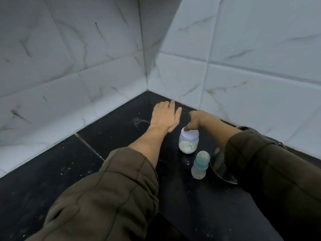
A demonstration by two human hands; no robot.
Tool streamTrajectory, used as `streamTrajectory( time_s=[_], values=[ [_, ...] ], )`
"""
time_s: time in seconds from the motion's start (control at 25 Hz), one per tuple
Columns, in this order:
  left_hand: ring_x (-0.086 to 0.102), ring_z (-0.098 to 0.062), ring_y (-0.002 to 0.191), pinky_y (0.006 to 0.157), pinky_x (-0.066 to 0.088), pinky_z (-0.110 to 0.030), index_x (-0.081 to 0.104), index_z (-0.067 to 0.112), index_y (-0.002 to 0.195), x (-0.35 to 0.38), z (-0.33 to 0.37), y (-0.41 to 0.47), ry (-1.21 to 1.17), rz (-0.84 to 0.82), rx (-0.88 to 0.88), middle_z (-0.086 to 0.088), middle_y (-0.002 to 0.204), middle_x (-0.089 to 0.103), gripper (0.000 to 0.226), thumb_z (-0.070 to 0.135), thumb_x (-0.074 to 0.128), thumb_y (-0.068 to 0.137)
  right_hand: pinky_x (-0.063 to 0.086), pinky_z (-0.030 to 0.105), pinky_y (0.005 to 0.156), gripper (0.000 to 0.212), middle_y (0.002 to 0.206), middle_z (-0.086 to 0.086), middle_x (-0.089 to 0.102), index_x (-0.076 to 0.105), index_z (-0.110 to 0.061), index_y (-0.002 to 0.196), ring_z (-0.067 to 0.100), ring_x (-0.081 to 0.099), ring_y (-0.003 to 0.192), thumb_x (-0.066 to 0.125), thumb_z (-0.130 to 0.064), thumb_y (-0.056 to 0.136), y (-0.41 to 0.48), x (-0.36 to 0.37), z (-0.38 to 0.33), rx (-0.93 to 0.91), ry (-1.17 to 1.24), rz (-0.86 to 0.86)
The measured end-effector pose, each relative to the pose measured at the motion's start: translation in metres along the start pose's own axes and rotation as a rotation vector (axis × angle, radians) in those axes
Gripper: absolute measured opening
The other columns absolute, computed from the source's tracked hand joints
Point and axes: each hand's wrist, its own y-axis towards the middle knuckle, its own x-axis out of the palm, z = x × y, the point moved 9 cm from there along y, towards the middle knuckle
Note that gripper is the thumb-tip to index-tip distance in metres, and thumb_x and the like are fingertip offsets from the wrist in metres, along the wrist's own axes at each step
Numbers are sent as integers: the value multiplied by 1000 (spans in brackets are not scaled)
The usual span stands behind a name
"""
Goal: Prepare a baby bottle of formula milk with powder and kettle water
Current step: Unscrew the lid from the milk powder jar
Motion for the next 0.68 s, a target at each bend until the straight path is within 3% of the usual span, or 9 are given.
streamTrajectory(
  time_s=[0.16,0.44,0.56,0.68],
  values=[
    [54,-34,128,112,39,-45,48,5,148,25,-8,-7,29,-79,-7,-18,136,62,59,45,26,110,50,49,105,92,145,10,55,41,-16,151,33,56,128,83,-52,77,2,28,-3,-4,-31,-109],
    [45,-33,141,119,34,-46,39,7,155,40,-17,-12,-16,-162,-30,-19,148,54,60,45,26,110,55,40,93,81,130,10,64,53,-15,143,30,63,114,88,-42,75,12,45,-4,-34,-2,-92],
    [37,-32,146,121,29,-43,33,6,158,35,-21,-17,-62,-164,-26,-17,152,49,57,36,32,110,56,38,81,72,117,7,66,60,-16,131,29,64,102,86,-46,71,6,30,-6,-43,4,-31],
    [20,-31,156,125,25,-43,19,7,164,29,-29,-25,-186,-271,-45,-16,166,31,73,33,50,102,48,32,66,59,101,5,67,64,-15,110,27,63,89,82,-54,69,-4,-1,-17,-85,37,60]
  ],
)
